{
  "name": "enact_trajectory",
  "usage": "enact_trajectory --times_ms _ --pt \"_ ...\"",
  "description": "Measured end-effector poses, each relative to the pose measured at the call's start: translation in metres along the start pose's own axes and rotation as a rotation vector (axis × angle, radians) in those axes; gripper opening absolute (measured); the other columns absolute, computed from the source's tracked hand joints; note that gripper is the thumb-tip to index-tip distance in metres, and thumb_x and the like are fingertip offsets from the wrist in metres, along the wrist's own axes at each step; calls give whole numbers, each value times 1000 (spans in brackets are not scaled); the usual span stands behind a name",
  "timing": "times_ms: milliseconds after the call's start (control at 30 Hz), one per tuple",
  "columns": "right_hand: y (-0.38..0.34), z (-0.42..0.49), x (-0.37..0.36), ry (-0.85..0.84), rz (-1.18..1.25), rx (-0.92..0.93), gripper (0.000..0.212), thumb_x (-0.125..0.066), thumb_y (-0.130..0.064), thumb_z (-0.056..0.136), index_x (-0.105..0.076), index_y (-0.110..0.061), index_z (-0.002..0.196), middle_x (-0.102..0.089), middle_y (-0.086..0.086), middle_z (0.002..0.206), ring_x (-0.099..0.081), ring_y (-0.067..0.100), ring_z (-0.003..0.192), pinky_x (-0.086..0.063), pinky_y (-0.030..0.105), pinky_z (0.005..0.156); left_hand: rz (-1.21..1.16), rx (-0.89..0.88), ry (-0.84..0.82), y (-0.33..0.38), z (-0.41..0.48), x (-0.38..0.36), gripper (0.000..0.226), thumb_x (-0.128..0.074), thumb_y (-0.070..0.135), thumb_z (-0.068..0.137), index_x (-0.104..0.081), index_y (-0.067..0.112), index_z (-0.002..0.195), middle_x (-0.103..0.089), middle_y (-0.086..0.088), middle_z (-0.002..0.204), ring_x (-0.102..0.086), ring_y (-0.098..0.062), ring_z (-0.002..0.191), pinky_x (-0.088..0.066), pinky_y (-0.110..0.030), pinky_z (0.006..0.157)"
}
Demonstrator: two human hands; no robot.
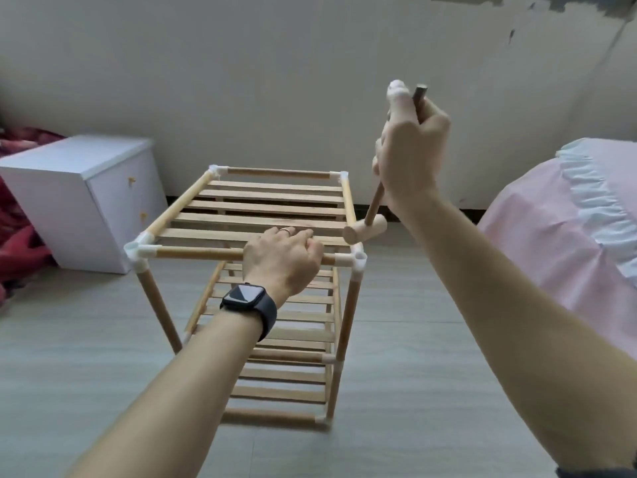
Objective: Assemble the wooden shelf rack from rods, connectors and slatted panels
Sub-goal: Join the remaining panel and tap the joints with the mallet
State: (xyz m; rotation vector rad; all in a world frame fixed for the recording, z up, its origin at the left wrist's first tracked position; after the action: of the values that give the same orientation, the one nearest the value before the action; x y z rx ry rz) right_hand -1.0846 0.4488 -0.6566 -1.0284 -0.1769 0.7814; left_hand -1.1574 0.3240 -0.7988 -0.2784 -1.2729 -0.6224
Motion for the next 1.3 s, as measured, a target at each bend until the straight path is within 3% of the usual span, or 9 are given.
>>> enact_trajectory --times_ms 367,500,600,700,833,1033,1167,1233,1300 --pt "28 -27 12 -8 7 -21 44 -50 -27 100 -33 -15 61 -27 4 52 -26 23 49 -29 38 46 -66 -64 87 -2 -3 1 53 -14 51 103 -53 33 135 -66 0 126 -56 -23 115 -37 -42 96" --pt "21 -36 35 86 291 -171 49 -46 -30 107 -33 -19 62 -28 -5 50 -27 14 42 -29 27 44 -296 -357 204 -1 -23 23 68 -24 72 95 -53 31 141 -67 5 123 -57 -18 112 -44 -38 92" --pt "13 -43 50 104 401 -264 51 -43 -36 108 -41 -20 61 -45 -4 58 -48 14 57 -46 26 63 -169 -558 316 5 -30 34 52 -45 54 99 -62 20 134 -73 5 86 -66 -15 75 -57 -39 73" --pt "17 -55 83 -46 -17 -300 52 -45 -42 106 -69 -24 63 -68 -7 82 -66 13 92 -53 32 87 -213 -463 377 -3 -23 45 41 -53 36 102 -60 14 135 -72 0 78 -66 -19 60 -58 -39 55" --pt "28 -74 127 -331 48 -611 29 -54 -30 104 -81 -21 99 -77 11 101 -73 15 73 -57 25 59 -189 -394 409 -12 -21 46 41 -54 35 102 -57 19 140 -75 -1 83 -70 -22 69 -59 -42 60" --pt "44 -94 150 -462 -221 -836 37 -43 -24 104 -75 -4 103 -44 -5 61 -30 6 47 -23 18 38 -251 -418 395 9 -27 23 43 -62 27 100 -57 22 142 -72 -2 79 -64 -20 62 -54 -33 52" --pt "32 -110 157 -474 -665 -503 41 -38 -41 109 -61 -17 86 -48 -5 62 -39 11 50 -34 28 47 -269 -292 422 25 -35 5 58 -58 30 99 -39 22 152 -73 -7 106 -66 -27 104 -50 -42 93" --pt "24 -111 167 -418 -839 -213 32 -41 -41 107 -59 -23 87 -57 -1 65 -50 17 56 -43 39 57 -206 -119 274 22 -35 -7 51 -36 42 105 -31 27 154 -54 -7 146 -42 -27 140 -23 -52 120" --pt "17 -110 178 -413 -899 -51 26 -43 -38 106 -59 -27 89 -60 -7 62 -56 12 60 -43 31 57 -68 -81 178 15 -35 -16 49 -15 49 105 -46 30 139 -46 -3 153 -34 -26 144 -12 -51 122"
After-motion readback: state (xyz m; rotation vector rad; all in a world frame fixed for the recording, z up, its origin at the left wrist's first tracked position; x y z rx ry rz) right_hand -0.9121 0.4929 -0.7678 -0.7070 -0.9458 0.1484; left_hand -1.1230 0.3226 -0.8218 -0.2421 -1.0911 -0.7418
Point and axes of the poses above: each hand's wrist, its own z-axis towards the middle knuckle, its own x-axis out of the back of the hand, y = z × x, the point moved 1 cm from there along z, towards the middle knuckle
